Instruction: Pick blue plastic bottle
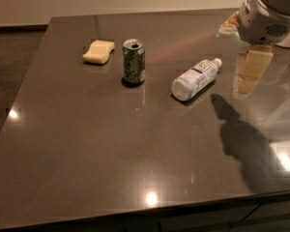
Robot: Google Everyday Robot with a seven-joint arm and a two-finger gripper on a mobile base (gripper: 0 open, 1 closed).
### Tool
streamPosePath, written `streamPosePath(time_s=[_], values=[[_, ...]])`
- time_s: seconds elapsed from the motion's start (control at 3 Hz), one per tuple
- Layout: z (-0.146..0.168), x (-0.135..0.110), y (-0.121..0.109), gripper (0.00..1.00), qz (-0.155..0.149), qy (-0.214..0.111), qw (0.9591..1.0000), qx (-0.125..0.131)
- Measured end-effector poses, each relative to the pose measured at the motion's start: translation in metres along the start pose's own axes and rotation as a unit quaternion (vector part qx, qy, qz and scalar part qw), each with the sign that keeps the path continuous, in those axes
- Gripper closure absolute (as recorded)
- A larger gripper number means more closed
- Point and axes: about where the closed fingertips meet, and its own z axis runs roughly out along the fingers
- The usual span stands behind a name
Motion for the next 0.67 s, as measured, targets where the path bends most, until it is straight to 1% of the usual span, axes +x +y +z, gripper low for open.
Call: streamPosePath(time_s=[0.33,0.67], values=[[0.028,-0.007,-0.03,0.0,-0.047,-0.016,0.9984,-0.027],[0.059,-0.009,-0.056,0.0,-0.093,-0.027,0.9939,-0.053]])
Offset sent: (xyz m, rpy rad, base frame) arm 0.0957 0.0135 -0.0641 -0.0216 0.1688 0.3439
